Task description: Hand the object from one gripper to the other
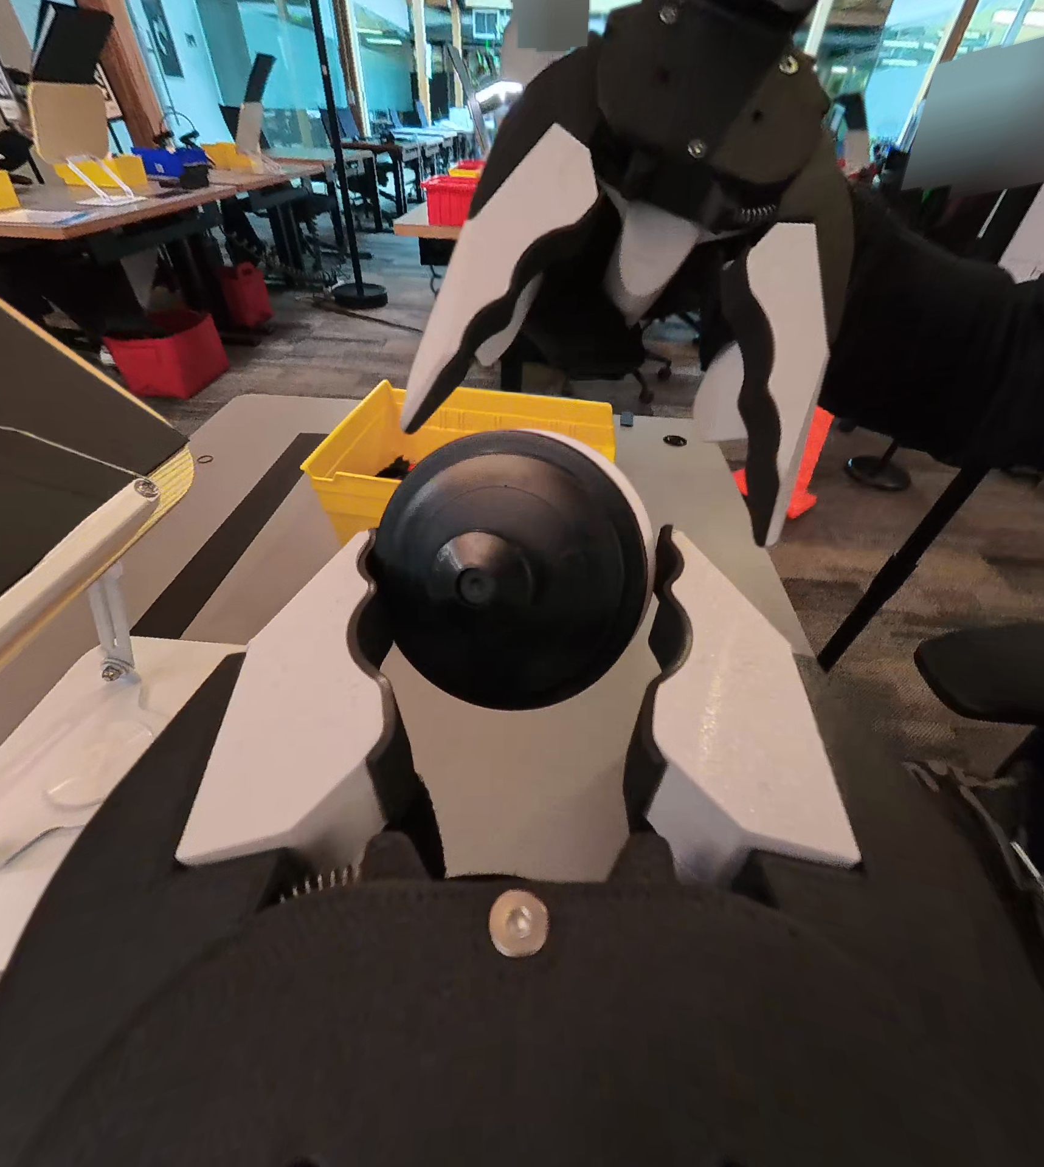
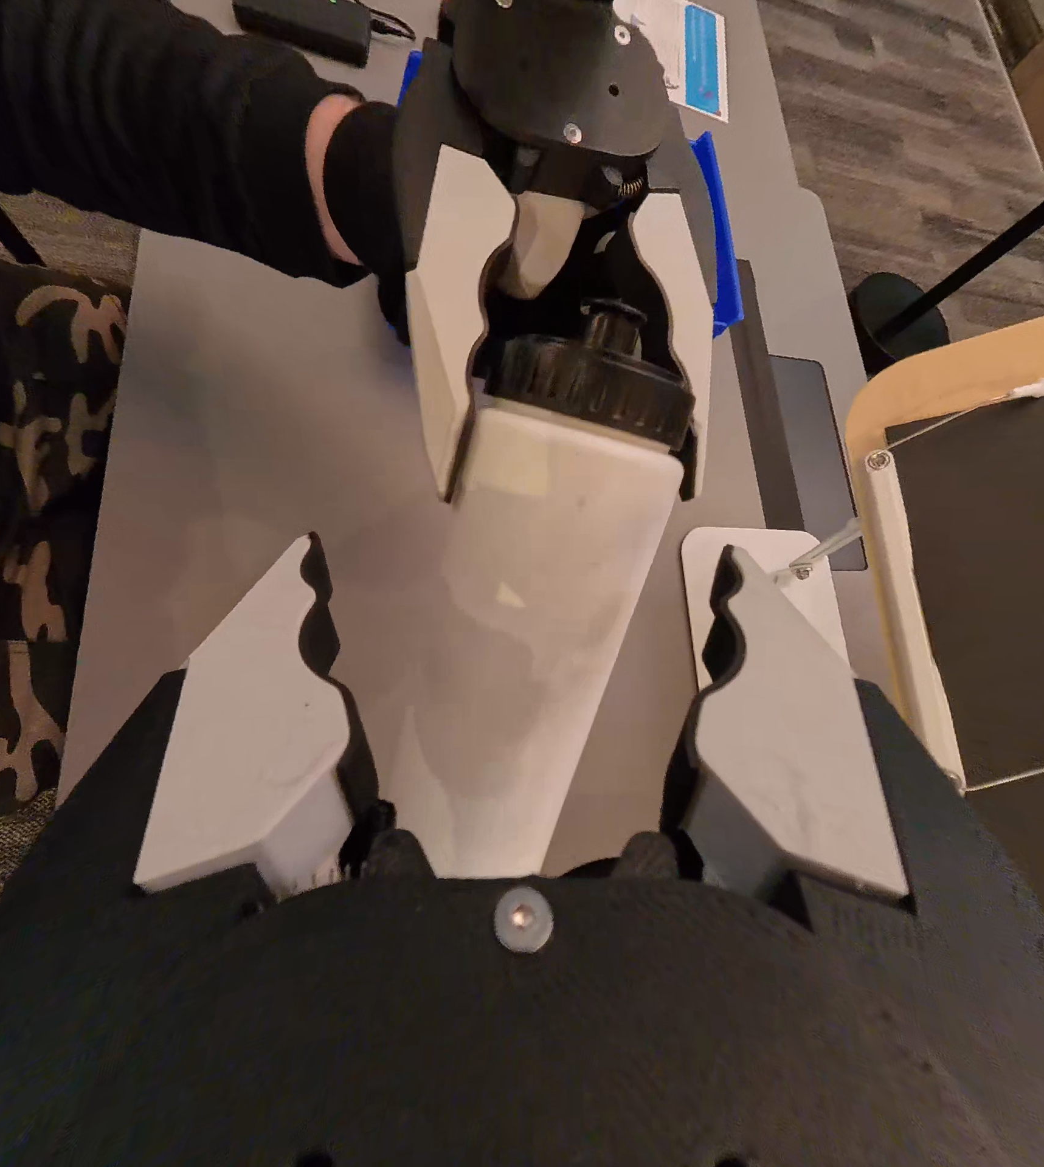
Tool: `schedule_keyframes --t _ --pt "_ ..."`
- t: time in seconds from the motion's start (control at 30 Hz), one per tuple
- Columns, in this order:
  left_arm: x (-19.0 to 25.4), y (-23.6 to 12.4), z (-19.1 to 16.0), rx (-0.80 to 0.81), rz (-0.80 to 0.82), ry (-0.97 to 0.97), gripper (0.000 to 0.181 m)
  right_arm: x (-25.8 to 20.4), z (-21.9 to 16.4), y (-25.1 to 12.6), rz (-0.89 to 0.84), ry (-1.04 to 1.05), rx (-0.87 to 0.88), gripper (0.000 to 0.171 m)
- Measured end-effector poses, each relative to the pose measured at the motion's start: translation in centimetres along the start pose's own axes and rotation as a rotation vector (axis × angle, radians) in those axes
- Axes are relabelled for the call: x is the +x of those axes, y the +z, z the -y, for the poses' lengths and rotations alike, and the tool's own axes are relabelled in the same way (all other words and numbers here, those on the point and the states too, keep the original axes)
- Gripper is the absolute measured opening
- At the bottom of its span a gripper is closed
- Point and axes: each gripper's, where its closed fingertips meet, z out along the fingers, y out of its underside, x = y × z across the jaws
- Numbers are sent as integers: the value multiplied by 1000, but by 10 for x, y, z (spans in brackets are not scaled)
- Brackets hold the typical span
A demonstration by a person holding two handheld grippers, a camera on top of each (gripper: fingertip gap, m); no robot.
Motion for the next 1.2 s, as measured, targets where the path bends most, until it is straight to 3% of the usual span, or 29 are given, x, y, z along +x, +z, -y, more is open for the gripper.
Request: schedule_keyframes --t 0.07,0.2,0.33,0.43,0.77,1.0,1.2 --pt "1 1 -1 -17 -2 11 83 1 3 1 14 8 14 116" --pt "0 6 -6 -49 20 44 83 12 24 -10 -3 67 140 91" --pt "4 14 -10 -83 19 76 83 15 31 -7 -14 49 150 81" --pt "5 21 -13 -111 24 101 83 13 41 -3 -12 34 163 63" --pt "6 37 -21 -199 46 158 83 17 15 21 -9 37 -56 22" --pt "4 42 -27 -225 54 167 83 15 4 24 0 37 -96 18" --pt "5 40 -20 -177 23 127 83 18 8 21 -19 51 -21 18"
